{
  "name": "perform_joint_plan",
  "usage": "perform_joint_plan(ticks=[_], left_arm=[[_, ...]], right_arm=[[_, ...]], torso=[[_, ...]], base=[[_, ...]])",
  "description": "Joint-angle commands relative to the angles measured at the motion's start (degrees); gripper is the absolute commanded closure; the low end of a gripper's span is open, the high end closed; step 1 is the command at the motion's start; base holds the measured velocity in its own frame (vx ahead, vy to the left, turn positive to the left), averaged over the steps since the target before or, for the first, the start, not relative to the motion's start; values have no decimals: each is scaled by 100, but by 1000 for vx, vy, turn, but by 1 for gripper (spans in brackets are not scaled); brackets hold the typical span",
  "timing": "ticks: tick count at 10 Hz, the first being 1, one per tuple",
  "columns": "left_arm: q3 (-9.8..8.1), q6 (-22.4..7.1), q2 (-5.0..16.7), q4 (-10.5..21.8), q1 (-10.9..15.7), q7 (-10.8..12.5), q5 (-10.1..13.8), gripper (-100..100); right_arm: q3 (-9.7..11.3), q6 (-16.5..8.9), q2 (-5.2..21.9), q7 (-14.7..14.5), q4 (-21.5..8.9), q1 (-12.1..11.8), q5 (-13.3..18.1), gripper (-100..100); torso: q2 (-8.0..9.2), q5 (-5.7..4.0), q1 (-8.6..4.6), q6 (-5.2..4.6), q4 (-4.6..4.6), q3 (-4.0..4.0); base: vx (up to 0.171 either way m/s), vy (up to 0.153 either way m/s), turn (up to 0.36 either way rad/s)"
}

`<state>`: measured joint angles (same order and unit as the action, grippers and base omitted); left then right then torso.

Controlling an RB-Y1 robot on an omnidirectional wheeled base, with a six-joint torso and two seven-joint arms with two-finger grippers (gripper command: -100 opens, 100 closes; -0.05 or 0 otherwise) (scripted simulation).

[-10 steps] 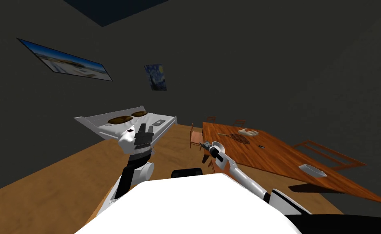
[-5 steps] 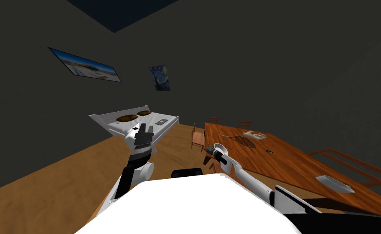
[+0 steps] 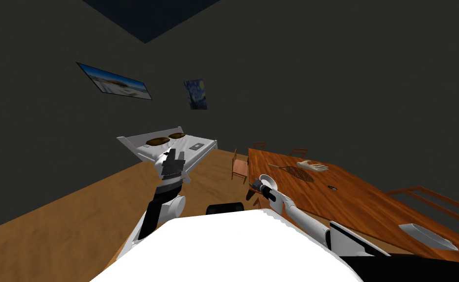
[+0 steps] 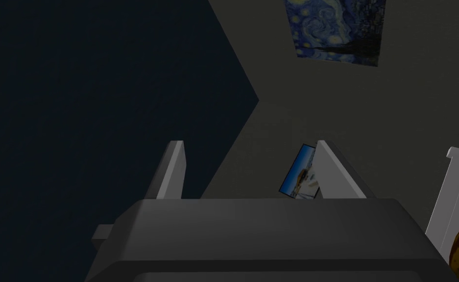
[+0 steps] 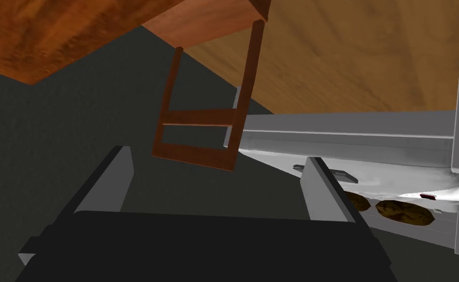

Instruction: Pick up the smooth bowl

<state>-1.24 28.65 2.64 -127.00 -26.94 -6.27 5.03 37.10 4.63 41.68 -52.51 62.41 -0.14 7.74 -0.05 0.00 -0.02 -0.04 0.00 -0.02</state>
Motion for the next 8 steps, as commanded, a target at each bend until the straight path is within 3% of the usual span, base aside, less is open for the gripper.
perform_joint_plan(ticks=[1, 3, 5, 6, 8], left_arm=[[0, 0, 0, 0, 0, 0, 0, 0], [0, 0, 0, 0, 0, 0, 0, 0], [-1, 0, 0, 0, -1, 0, 0, 0], [-1, 0, 0, 0, -1, 0, 0, 0], [0, 0, 0, 0, -1, 0, 0, 0]], right_arm=[[134, -27, 100, -35, -184, 60, -35, -100], [489, -142, 309, -243, -661, 108, -75, -100], [504, -142, 309, -243, -701, 108, -75, -100], [675, -190, 400, -330, -877, 122, -94, -100], [675, -190, 400, -330, -935, 122, -94, -100]], torso=[[0, 0, 0, 0, 0, 0], [-2, 0, -4, -1, 0, -1], [-4, -1, -4, -2, -1, -2], [-2, 0, -2, -3, 0, -1], [-1, 0, -1, -2, 0, 0]], base=[[13, -5, 67], [19, -9, 140], [18, -10, 17], [16, -5, 90], [11, -6, 32]])
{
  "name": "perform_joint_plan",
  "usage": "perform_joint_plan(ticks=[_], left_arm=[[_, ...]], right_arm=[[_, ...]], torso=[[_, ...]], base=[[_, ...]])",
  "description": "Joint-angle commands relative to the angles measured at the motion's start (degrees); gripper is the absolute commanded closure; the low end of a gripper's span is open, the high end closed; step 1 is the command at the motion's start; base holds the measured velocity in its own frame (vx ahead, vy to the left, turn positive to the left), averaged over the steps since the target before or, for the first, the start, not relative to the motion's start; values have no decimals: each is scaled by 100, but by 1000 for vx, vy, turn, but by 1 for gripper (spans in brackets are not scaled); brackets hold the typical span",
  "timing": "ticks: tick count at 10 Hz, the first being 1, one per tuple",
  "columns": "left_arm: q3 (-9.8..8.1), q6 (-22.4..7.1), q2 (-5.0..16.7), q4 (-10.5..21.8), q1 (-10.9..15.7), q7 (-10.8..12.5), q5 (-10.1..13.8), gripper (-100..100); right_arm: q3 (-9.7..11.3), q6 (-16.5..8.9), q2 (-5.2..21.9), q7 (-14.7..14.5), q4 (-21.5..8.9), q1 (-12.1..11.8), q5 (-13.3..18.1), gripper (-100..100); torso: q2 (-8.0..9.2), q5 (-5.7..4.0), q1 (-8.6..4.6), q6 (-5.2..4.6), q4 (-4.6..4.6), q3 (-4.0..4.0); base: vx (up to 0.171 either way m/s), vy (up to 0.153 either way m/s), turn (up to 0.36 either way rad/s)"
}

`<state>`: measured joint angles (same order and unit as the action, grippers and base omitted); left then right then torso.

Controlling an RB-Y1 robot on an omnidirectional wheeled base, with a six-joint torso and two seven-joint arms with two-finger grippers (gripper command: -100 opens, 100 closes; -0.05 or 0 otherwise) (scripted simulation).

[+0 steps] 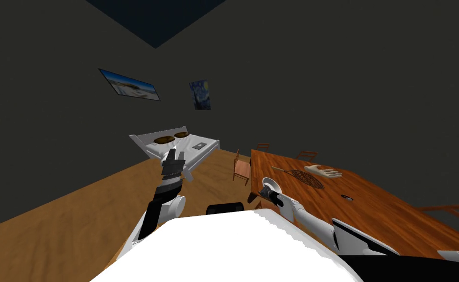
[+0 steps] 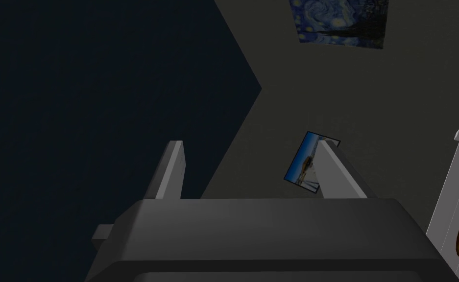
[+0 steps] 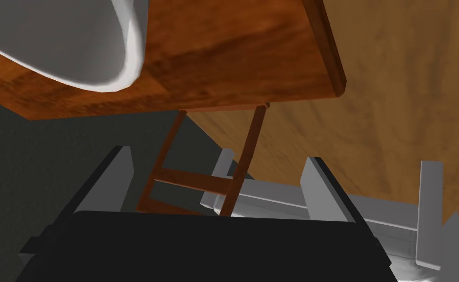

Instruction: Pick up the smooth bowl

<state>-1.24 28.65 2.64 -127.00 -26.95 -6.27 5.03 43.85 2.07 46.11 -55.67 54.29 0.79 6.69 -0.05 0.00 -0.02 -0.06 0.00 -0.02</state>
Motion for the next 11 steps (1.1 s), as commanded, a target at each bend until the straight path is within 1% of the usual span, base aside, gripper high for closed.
perform_joint_plan(ticks=[1, 2, 3, 4, 6, 8, 9, 10, 11], left_arm=[[0, 0, 0, 0, 0, 0, 0, 0], [0, 0, 0, 0, 0, 0, 0, 0], [0, 0, 0, 0, 0, 0, 0, 0], [0, 0, 0, 0, 0, 0, 0, 0], [0, 0, 0, 0, 0, 0, 0, 0], [0, 0, 0, 0, 0, 0, 0, 0], [0, 0, 0, 0, 0, 0, 0, 0], [0, 0, 0, 0, 0, 0, 0, 0], [0, 0, 0, 0, 0, 0, 0, 0]], right_arm=[[163, 23, 40, -90, -286, 36, -8, -100], [313, -13, 113, -155, -532, 38, -27, -100], [443, -43, 175, -210, -706, 34, -44, -100], [451, -43, 175, -210, -706, 34, -44, -100], [686, -86, 266, -292, -981, 13, -73, -100], [857, -109, 302, -339, -1158, -22, -94, -100], [952, -113, 275, -355, -1226, -66, -105, -100], [875, -101, 273, -356, -1180, -52, -89, -100], [888, -120, 273, -357, -1176, -56, -92, 0]], torso=[[0, 0, 0, 0, 0, 0], [-2, 0, 0, 2, 0, -1], [-3, 0, -3, 1, -1, -2], [-6, 0, -6, -1, -1, -3], [-6, 0, -4, 1, -1, -3], [-7, -1, -4, 0, -1, -4], [-8, -1, -4, 0, -1, -4], [-9, -1, -5, 0, -2, -5], [-4, -1, -2, 0, -1, -3]], base=[[13, -3, 90], [24, -12, 184], [34, -17, 107], [26, -16, 14], [24, -14, 89], [31, -16, 75], [35, -22, 62], [16, -12, 12], [0, 0, 0]])
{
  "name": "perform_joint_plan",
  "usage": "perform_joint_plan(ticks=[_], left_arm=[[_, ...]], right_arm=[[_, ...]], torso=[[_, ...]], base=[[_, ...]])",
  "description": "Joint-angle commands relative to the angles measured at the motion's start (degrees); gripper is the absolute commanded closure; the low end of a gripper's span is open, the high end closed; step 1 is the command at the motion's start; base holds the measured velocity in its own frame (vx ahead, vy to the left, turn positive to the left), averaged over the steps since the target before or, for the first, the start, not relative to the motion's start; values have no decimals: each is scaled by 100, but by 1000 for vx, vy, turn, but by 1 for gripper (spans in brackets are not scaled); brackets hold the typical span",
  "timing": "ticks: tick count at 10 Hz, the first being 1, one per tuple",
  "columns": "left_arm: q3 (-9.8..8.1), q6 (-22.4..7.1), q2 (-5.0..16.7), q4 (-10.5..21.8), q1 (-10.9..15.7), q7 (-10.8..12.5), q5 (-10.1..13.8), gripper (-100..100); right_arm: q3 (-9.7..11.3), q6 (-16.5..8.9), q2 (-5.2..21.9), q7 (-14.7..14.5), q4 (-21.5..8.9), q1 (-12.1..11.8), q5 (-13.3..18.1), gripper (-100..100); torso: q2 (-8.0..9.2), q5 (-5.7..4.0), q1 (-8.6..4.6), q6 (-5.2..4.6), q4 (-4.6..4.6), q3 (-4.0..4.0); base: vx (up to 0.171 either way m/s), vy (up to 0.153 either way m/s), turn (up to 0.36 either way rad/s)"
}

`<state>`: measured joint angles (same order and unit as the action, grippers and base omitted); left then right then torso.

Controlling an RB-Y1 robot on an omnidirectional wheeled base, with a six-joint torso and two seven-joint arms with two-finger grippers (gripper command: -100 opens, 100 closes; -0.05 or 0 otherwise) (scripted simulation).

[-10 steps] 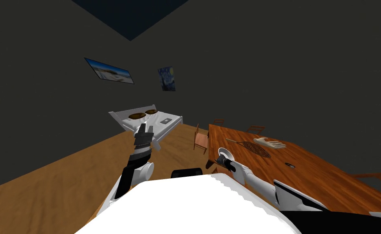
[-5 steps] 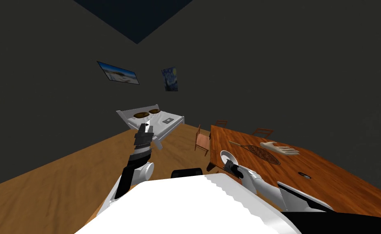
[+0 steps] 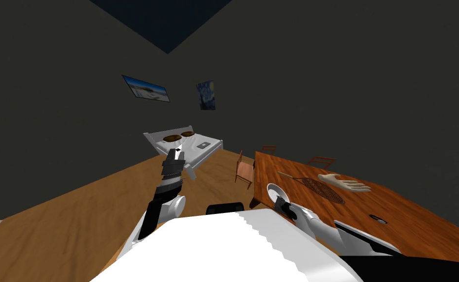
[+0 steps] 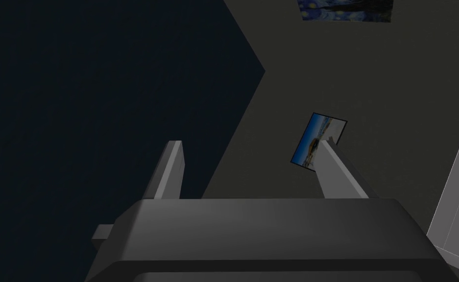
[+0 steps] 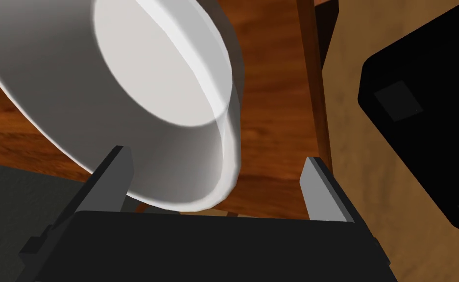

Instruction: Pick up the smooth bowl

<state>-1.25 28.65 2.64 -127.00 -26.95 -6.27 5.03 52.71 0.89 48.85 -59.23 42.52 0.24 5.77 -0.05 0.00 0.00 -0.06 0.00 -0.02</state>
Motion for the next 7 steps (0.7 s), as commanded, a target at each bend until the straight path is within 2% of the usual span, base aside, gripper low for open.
perform_joint_plan(ticks=[1, 4, 5, 6, 7], left_arm=[[0, 0, 0, 0, 0, 0, 0, 0], [-1, 0, 1, 0, 0, 0, 0, 0], [-1, 0, 1, 0, 0, 0, 0, 0], [0, 0, 0, 0, 0, 0, 0, 0], [0, 0, 0, 0, 0, 0, 0, 0]], right_arm=[[-77, -82, -196, 2, -116, 43, 93, -100], [-232, -246, -587, 6, -349, 130, 280, -100], [-243, -195, -521, -18, -305, 86, 263, -100], [-248, -212, -533, -17, -309, 90, 269, 100], [-248, -210, -531, -17, -309, 89, 269, 100]], torso=[[0, 0, 0, 0, 0, 0], [11, -8, -36, 0, 2, 6], [10, -8, -33, 1, 2, 6], [6, -4, -16, -1, 2, 4], [4, -1, -5, -1, 1, 3]], base=[[-9, -47, 48], [-23, -97, 64], [-7, -37, 17], [-1, -8, -2], [0, 0, 0]])
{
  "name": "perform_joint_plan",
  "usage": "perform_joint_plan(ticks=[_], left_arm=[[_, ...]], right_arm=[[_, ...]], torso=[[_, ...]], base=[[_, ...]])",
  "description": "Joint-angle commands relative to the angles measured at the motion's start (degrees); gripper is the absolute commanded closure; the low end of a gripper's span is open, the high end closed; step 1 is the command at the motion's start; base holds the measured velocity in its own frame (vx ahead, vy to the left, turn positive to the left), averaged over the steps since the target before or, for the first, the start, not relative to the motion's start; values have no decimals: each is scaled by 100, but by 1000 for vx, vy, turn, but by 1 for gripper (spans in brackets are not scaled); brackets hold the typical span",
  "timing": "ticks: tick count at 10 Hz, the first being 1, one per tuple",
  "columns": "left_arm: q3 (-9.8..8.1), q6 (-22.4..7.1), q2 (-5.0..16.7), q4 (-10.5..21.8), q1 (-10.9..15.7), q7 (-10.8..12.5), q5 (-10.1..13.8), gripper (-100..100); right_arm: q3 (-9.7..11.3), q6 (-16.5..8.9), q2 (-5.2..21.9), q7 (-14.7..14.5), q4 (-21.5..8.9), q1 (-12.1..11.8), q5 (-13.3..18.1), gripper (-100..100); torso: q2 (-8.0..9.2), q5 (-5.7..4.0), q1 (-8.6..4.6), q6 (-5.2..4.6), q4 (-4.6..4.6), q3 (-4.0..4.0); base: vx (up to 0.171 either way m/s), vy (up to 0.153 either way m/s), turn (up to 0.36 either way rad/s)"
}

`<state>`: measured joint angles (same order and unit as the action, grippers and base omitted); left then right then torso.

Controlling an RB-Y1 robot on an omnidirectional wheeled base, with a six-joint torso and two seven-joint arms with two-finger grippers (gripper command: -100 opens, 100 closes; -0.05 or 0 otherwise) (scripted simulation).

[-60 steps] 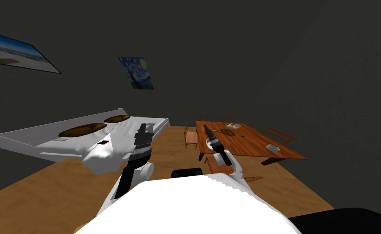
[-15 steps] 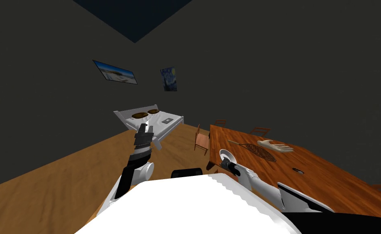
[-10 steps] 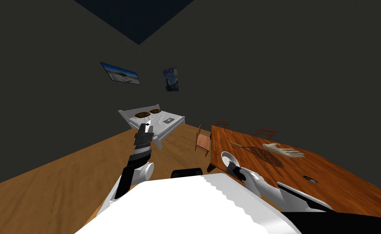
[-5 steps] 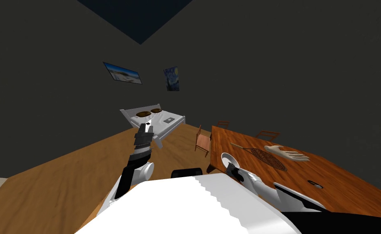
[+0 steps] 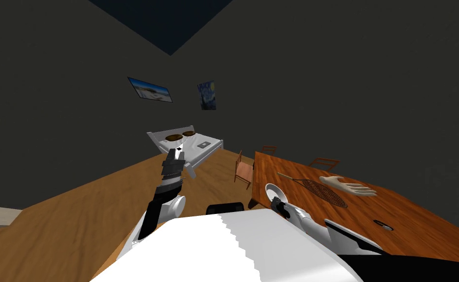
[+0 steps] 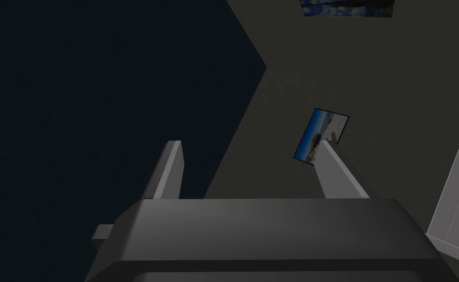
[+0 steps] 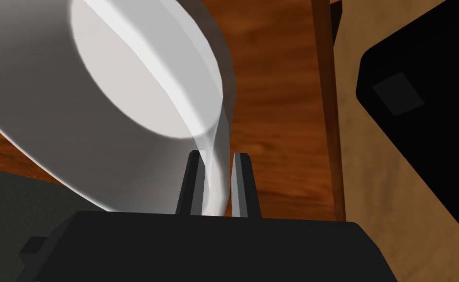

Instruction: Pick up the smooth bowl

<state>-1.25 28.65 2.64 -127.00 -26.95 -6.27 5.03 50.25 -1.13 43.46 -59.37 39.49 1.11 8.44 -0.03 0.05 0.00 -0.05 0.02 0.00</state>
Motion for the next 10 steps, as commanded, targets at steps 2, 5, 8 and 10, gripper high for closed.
perform_joint_plan(ticks=[2, 5, 8, 10], left_arm=[[0, 0, 0, 0, 0, 0, 0, 0], [0, 0, 0, 0, 0, 0, 0, 0], [1, 0, -1, 0, -1, 0, 0, 0], [0, 0, 0, 0, 0, 0, 0, 0]], right_arm=[[-2, -1, 4, -1, -1, 3, 1, 100], [118, 65, 213, 17, 110, -14, -111, 100], [246, 202, 539, 14, 304, -87, -266, 100], [211, 196, 480, 4, 260, -88, -235, 0]], torso=[[0, -2, 3, -2, -2, -1], [1, 3, 8, -2, 0, 0], [-7, 17, 52, -4, 1, -3], [1, 14, 35, -1, 3, 2]], base=[[0, 0, 0], [1, 22, -26], [30, 95, -60], [4, 20, -4]])
